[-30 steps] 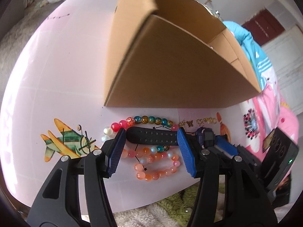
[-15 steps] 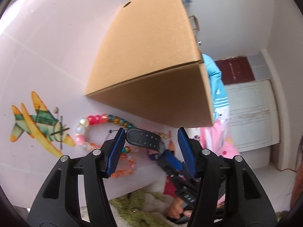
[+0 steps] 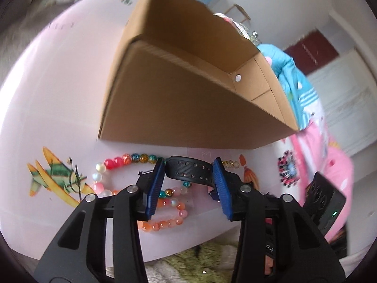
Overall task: Organize jewelry
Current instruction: 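Close the left tool on the watch strap while the right tool grips the watch face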
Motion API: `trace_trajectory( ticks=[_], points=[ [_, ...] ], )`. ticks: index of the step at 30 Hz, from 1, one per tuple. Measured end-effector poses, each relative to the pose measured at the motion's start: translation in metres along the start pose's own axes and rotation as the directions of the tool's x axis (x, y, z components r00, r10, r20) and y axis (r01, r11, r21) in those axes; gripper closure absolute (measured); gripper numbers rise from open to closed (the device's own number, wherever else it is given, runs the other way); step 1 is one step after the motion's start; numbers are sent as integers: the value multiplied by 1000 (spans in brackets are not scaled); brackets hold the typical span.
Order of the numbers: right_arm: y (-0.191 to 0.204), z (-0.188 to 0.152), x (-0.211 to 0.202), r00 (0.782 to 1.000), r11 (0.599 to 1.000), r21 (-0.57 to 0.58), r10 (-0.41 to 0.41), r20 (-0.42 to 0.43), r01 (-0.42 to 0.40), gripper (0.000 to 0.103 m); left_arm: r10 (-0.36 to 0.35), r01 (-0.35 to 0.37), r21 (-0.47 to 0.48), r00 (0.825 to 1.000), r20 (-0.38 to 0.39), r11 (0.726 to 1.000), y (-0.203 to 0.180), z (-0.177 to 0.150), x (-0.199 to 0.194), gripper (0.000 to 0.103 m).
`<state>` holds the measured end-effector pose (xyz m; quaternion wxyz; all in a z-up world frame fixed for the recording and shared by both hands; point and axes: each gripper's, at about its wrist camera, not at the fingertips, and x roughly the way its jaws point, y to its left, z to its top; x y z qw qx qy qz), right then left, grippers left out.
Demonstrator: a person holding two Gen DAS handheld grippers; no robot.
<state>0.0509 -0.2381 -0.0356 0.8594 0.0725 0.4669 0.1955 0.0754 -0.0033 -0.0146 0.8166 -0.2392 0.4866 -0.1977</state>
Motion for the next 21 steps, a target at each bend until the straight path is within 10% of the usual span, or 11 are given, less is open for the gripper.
trace_trajectory(
  ticks=[21],
  points=[
    [-8, 2, -2, 999, 999, 19, 34, 5, -34, 58, 325, -331, 348, 943, 76, 877, -33, -22, 6, 82]
  ],
)
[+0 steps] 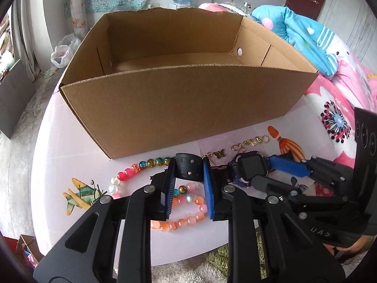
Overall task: Organize jewelry
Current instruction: 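Close the left tool on the watch strap while the right tool grips the watch face, then lift the smartwatch with both tools, holding each strap end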
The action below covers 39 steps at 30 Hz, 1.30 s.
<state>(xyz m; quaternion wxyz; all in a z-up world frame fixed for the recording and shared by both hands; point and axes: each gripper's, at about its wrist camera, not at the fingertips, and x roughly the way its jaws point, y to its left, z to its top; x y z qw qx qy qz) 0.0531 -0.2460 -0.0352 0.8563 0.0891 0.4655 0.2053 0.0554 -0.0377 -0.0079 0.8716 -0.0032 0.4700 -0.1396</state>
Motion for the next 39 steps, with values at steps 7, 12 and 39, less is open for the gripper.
trace_trajectory(
  ticks=[7, 12, 39],
  points=[
    [-17, 0, -22, 999, 998, 63, 9, 31, -11, 53, 23, -23, 18, 1000, -14, 1000, 1, -6, 3, 82],
    [-32, -8, -35, 999, 993, 115, -43, 8, 42, 53, 20, -20, 10, 1000, -14, 1000, 4, -7, 3, 82],
    [-48, 0, -19, 993, 968, 223, -112, -28, 115, 68, 1, -1, 7, 1000, -15, 1000, 9, -9, 6, 81]
  ],
)
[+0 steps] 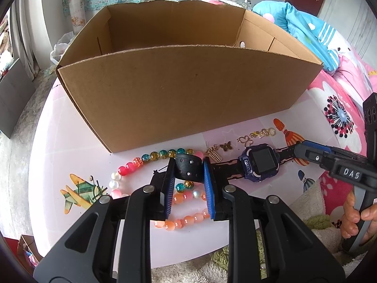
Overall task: Organize jewelry
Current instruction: 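Lift the smartwatch with both tools, holding each strap end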
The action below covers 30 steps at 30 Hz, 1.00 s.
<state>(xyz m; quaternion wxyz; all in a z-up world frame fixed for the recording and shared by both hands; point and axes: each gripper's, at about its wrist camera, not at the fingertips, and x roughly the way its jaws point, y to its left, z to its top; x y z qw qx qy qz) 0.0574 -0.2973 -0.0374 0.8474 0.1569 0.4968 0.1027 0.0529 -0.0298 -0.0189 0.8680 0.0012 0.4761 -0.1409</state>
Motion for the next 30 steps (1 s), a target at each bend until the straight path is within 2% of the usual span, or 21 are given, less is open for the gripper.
trace_trajectory(
  ticks=[4, 10, 20, 30],
  points=[
    [4, -2, 0, 998, 997, -43, -64, 6, 64, 77, 1, -1, -2, 1000, -1, 1000, 0, 0, 1, 81],
    [-15, -7, -11, 998, 998, -7, -62, 25, 62, 80, -4, 4, 2, 1000, -7, 1000, 0, 0, 2, 80],
    [-17, -6, -21, 991, 992, 9, -129, 45, 129, 81, -14, 14, 18, 1000, -11, 1000, 0, 0, 3, 80],
    [-20, -2, -13, 997, 997, 26, -67, 32, 66, 96, -12, 13, 23, 1000, -11, 1000, 0, 0, 3, 80]
  ],
)
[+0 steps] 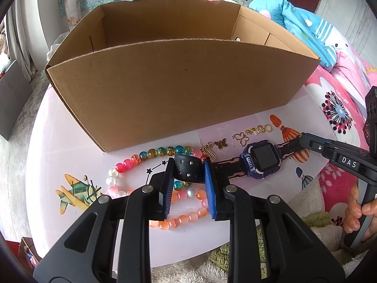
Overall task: Organize jewelry
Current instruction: 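Lift the smartwatch with both tools, holding each strap end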
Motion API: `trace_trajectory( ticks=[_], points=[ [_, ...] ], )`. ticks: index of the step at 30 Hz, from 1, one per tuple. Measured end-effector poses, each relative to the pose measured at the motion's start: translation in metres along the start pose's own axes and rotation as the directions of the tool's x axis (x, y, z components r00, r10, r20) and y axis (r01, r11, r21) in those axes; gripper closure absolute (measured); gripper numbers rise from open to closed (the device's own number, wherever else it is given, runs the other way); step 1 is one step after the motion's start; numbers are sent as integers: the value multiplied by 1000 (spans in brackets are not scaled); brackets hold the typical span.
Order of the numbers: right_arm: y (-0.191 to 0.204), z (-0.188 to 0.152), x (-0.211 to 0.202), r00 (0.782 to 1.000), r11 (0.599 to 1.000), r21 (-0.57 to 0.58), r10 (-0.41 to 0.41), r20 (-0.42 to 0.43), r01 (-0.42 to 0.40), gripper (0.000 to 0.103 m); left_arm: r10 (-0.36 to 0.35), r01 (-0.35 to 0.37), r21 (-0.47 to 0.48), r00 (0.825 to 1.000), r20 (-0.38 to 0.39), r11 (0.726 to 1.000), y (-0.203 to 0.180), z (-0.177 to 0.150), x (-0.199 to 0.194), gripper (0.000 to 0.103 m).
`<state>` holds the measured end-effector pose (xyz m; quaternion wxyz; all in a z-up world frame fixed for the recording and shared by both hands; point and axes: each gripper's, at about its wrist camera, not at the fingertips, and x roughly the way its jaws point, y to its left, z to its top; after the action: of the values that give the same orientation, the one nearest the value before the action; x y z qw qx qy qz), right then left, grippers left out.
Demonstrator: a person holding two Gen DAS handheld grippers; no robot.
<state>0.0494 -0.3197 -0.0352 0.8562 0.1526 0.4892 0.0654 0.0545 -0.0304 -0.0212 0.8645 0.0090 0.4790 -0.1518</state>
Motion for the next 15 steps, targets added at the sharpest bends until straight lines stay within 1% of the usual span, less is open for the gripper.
trace_trajectory(
  ticks=[3, 7, 11, 15],
  points=[
    [1, 1, 0, 1000, 1000, -13, 2, 14, -2, 98, -5, 5, -2, 1000, 4, 1000, 1, 1, 0, 80],
    [10, 1, -11, 999, 998, -56, -2, 50, 4, 98, -16, 16, 3, 1000, 20, 1000, 0, 0, -6, 82],
    [21, -1, -24, 996, 995, -97, 4, 85, 5, 99, -30, 29, 26, 998, 58, 999, -7, -1, -22, 84],
    [30, 0, -46, 991, 991, -132, 13, 135, 5, 99, -42, 37, 45, 994, 100, 998, -14, 2, -42, 85]
  ],
)
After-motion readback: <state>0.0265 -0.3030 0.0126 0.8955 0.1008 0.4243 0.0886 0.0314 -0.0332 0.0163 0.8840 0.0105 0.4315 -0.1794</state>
